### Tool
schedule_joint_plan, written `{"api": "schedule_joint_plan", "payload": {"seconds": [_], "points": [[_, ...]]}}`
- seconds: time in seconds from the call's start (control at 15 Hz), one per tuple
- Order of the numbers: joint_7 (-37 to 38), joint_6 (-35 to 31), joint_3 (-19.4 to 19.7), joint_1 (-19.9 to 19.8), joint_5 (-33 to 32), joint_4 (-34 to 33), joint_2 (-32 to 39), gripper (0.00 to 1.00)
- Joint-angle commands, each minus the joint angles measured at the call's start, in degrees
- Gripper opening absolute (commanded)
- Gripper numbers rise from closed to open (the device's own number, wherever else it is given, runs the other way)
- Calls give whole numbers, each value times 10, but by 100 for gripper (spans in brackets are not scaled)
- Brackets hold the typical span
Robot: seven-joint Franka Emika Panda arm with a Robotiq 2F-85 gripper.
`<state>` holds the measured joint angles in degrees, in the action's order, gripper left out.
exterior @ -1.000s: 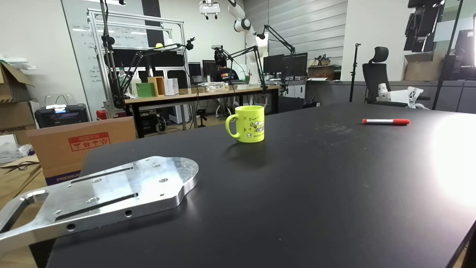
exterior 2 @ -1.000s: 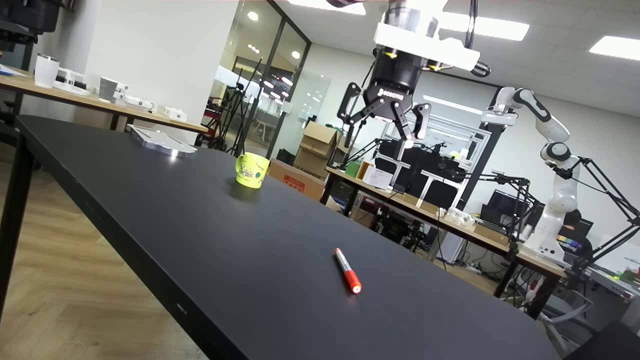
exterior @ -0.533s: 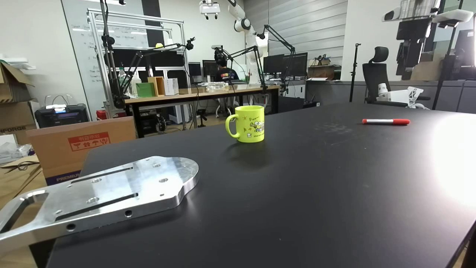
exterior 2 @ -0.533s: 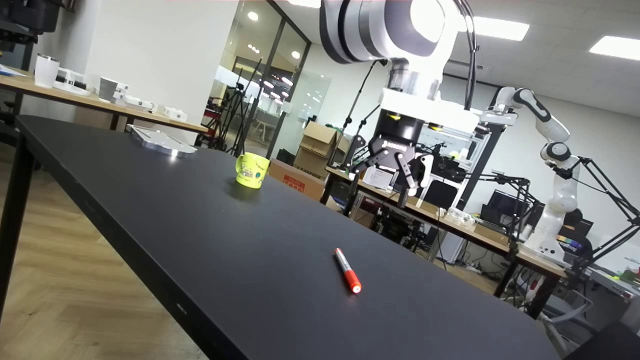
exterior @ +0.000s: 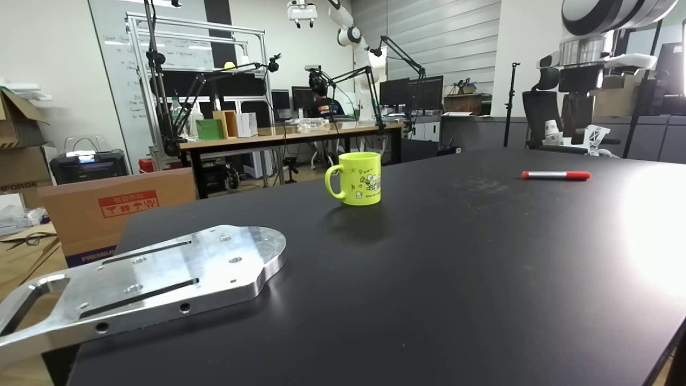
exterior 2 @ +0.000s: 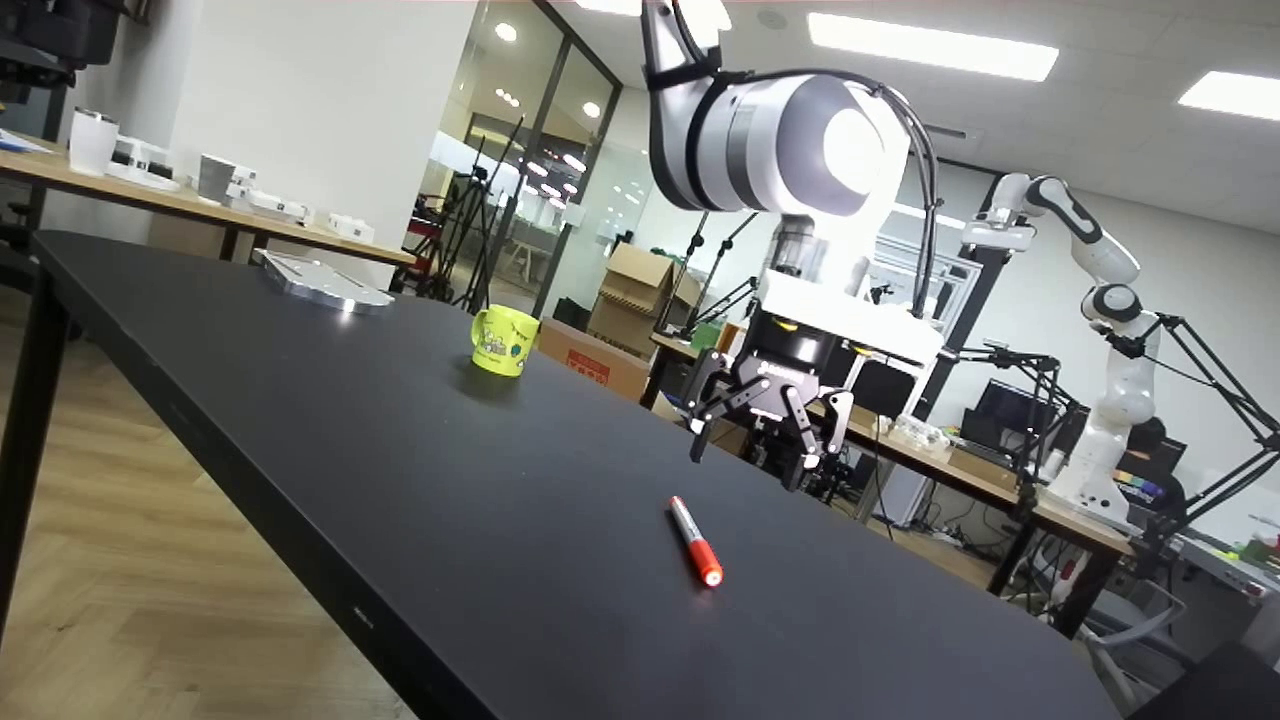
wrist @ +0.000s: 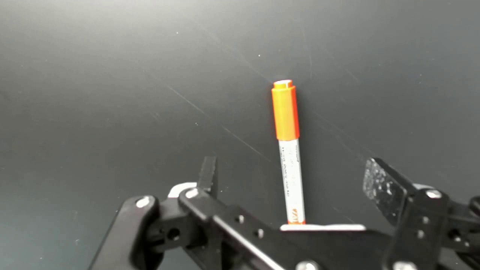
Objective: Pick the marker and put it in the cup
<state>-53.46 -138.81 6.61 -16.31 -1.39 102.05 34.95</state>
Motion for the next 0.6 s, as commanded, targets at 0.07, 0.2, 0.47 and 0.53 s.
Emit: {"api": "schedule_joint_plan", "payload": {"seconds": [0.07,0.2,0.47,0.53], "points": [[-4,24,-17,-8,-27,-45,44,100],[-7,25,-17,-3,-46,-47,57,100],[-6,32,-17,2,-72,-57,81,100],[-5,32,-17,2,-78,-62,88,100]]}}
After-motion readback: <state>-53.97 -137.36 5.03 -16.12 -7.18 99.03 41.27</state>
